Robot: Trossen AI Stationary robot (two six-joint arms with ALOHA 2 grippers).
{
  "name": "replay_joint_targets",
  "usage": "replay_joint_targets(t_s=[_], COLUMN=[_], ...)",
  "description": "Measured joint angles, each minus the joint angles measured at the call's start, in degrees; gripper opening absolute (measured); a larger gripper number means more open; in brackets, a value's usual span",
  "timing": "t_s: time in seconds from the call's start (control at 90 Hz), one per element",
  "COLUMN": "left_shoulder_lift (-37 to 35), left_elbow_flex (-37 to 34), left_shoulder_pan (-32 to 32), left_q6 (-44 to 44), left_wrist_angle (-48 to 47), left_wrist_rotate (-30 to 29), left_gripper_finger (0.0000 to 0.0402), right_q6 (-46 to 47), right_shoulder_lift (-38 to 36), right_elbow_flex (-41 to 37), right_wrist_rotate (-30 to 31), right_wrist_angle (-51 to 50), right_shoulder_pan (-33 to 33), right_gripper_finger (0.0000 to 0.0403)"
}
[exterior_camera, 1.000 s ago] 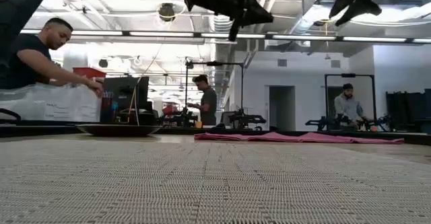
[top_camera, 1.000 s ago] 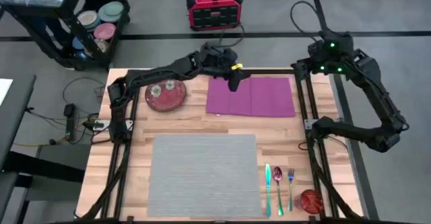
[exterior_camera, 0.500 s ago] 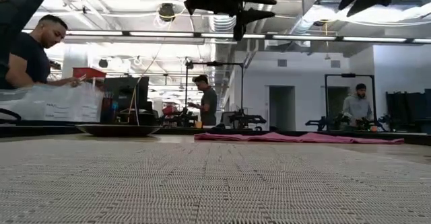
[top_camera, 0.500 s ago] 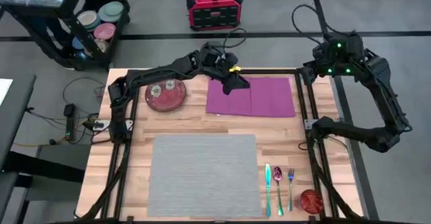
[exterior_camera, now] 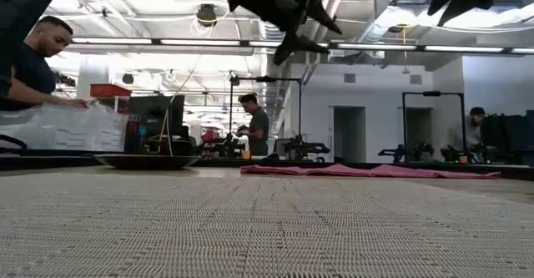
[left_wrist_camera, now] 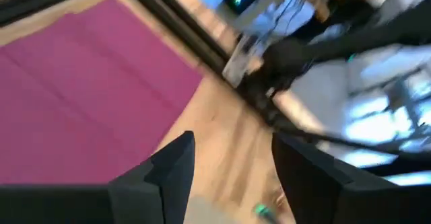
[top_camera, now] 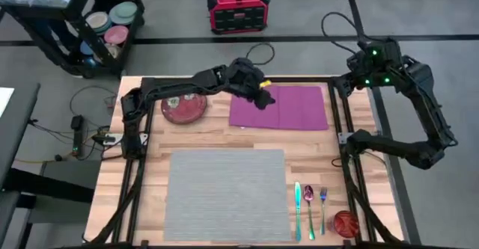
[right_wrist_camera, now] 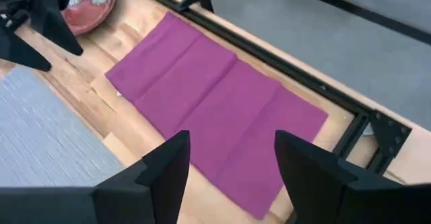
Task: Set table place
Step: Fold the pink table towel
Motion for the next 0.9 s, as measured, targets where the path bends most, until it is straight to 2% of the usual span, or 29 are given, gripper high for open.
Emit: replay_joint_targets(t_s=[0.089, 0.167, 0.278, 0.422, 0.489, 0.578, 0.667, 0.744, 0.9], left_shoulder_lift=[0.0, 0.0, 0.1, 0.1, 0.1, 0.1, 0.1, 0.1, 0.2], left_elbow_flex=[-2.4, -3.5, -4.6, -6.4, -7.5, -9.4, -12.6, -15.9, -18.4], left_shoulder_pan=[1.5, 2.8, 5.6, 10.2, 12.6, 15.6, 19.0, 20.8, 21.2], left_q6=[-0.5, -0.4, 4.0, 5.7, 5.5, 3.7, 1.2, -1.1, 0.2], left_wrist_angle=[-3.0, -9.1, -13.7, -12.5, -11.8, -11.6, -10.6, -4.7, -1.1], left_wrist_rotate=[-1.4, -7.9, -13.5, -18.8, -19.0, -17.0, -8.0, -1.8, 0.0], left_gripper_finger=[0.0178, 0.0159, 0.0109, 0.0025, 0.0008, 0.0020, 0.0041, 0.0064, 0.0111], right_q6=[-0.2, -0.6, -1.6, -1.7, -1.5, -1.5, -1.5, -1.3, -1.3], right_shoulder_lift=[0.0, 0.0, 0.0, 0.0, 0.0, 0.0, 0.0, 0.0, 0.0], right_elbow_flex=[0.0, 0.0, 0.0, 0.0, 0.0, 0.0, 0.0, 0.0, 0.0], right_wrist_rotate=[0.0, 0.0, 0.1, 0.2, 0.2, 0.2, 0.1, 0.1, 0.0], right_wrist_angle=[-0.1, -0.1, -0.1, 0.1, 0.1, 0.1, 0.1, 0.1, 0.0], right_shoulder_pan=[0.0, 0.0, 0.0, 0.0, 0.0, 0.0, 0.0, 0.0, 0.0], right_gripper_finger=[0.0205, 0.0205, 0.0205, 0.0205, 0.0205, 0.0205, 0.0205, 0.0205, 0.0205])
